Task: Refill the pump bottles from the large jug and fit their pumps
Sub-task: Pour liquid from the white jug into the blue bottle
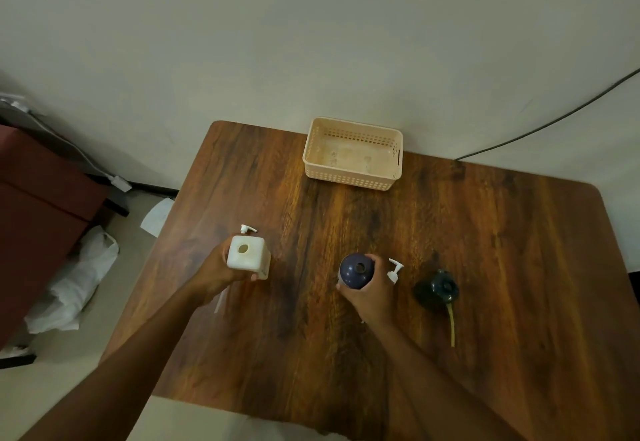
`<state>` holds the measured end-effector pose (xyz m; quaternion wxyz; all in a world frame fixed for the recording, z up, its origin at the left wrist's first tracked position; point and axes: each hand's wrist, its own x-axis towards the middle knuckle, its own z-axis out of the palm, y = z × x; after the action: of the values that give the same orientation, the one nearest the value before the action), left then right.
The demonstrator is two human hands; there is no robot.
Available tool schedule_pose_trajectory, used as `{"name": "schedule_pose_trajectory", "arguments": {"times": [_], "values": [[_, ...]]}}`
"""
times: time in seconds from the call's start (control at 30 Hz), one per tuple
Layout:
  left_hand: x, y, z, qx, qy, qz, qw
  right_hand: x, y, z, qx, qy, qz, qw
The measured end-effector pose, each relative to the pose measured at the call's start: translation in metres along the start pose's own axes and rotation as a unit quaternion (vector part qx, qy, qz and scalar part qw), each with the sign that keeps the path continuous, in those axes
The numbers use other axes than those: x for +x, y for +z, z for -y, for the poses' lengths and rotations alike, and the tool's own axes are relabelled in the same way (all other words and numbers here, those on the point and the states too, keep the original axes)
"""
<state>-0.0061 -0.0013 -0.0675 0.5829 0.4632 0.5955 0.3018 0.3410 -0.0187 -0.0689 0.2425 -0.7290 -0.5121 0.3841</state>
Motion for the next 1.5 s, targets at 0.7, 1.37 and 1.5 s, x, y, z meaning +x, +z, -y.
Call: {"name": "schedule_pose_trajectory", "arguments": {"times": [0.7,1.37,1.5], "values": [[-0.025,0.045,-0.201,-0.027,0.161,0.03,0.986,0.007,-0.099,0.093,0.179,-0.101,-0.014,0.979],[-0.068,0.089,-0.395,0.109,0.348,0.055,0.929,-0.03,-0.279,0.243,0.134,-0.332,0.005,0.934],[-0.076,0.097,-0.412,0.168,0.385,0.045,0.906,-0.035,-0.292,0.249,0.104,-0.341,0.01,0.934]]}}
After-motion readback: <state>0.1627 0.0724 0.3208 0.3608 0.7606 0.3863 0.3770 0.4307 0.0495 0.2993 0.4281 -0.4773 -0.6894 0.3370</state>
